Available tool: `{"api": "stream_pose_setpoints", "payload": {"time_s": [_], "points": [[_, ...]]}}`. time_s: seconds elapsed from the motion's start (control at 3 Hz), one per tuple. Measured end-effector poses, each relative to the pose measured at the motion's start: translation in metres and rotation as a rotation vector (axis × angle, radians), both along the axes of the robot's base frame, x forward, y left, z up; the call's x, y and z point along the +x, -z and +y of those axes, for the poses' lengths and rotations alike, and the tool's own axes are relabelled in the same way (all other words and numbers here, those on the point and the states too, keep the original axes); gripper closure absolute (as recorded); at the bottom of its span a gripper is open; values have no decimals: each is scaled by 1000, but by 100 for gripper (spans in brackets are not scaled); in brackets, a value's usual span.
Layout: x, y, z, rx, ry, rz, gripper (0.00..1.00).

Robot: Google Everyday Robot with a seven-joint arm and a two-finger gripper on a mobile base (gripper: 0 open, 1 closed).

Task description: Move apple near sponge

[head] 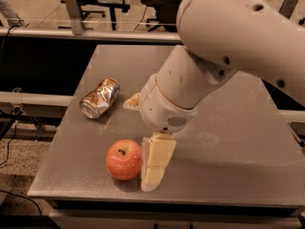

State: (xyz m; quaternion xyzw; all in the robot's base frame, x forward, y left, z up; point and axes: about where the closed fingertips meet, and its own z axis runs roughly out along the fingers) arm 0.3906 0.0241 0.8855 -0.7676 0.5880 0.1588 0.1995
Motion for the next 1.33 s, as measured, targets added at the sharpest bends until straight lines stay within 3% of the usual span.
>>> {"api": "stream_pose_setpoints", "payload": {"time_s": [0.67,1.0,1.33], "points": [[-5,26,29,0,-61,34,0],[-7,36,32,-8,-79,42,17],[-9,40,31,-14,-90,41,41]]}}
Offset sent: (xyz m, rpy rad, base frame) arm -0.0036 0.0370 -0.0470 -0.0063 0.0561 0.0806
